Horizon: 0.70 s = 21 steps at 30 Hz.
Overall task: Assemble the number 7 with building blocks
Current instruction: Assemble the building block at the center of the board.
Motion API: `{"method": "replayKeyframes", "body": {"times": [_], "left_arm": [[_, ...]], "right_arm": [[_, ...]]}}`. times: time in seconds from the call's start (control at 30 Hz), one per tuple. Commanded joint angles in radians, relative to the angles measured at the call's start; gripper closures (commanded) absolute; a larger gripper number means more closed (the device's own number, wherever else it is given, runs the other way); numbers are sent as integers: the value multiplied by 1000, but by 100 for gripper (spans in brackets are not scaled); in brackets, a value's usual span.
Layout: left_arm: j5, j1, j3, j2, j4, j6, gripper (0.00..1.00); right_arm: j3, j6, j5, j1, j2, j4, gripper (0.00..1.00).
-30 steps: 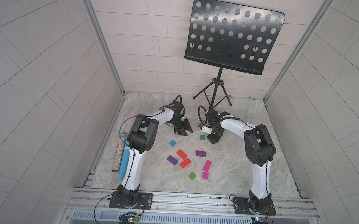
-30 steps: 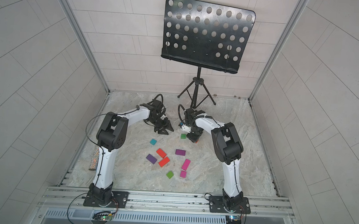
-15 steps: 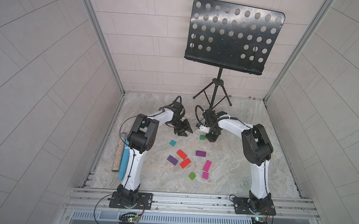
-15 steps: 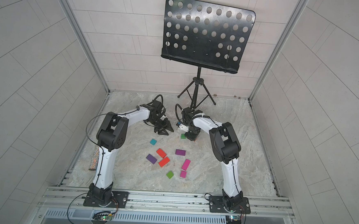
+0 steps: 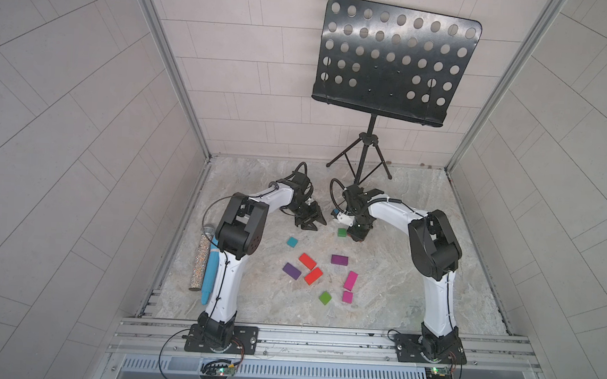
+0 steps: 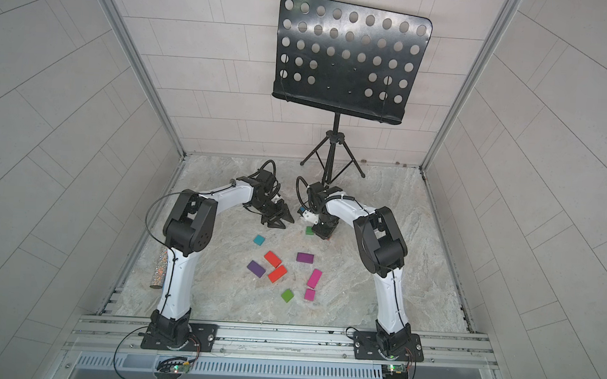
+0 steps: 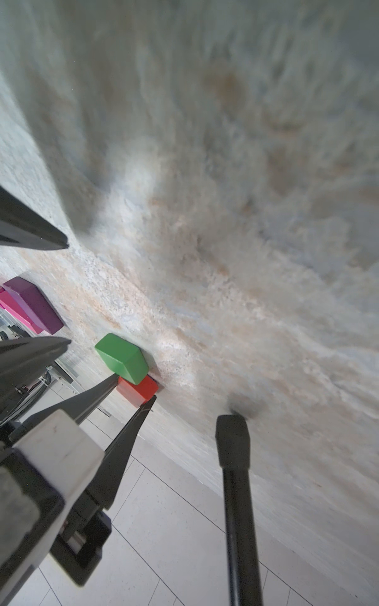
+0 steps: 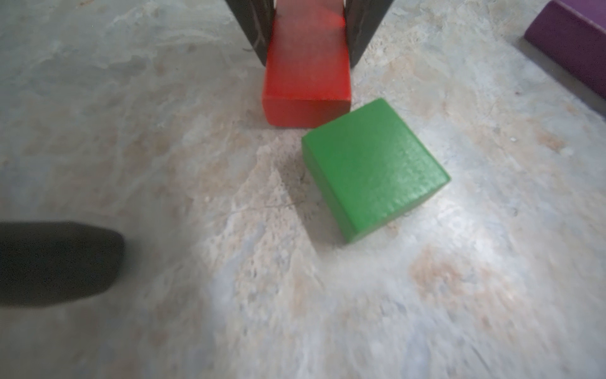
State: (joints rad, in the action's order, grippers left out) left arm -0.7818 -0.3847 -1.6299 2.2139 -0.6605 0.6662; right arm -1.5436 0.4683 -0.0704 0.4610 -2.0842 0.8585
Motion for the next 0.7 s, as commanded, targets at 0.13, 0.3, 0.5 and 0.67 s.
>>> {"method": "replayKeyframes", "body": {"times": [0.13, 0.3, 0.5, 0.67], "left_arm": [[-5, 3, 8, -36, 13, 15, 51], [-4, 3, 5, -37, 13, 18, 51], [1, 3, -4, -36, 12, 18, 50], [42, -5, -29, -40, -34, -26, 50]], "right_arm": [[17, 9, -13, 8, -14, 12, 63], [3, -17, 6, 6, -5, 9, 43], [-32, -96, 52, -2, 52, 21, 34], [-48, -288, 39, -48, 160, -1, 32]]}}
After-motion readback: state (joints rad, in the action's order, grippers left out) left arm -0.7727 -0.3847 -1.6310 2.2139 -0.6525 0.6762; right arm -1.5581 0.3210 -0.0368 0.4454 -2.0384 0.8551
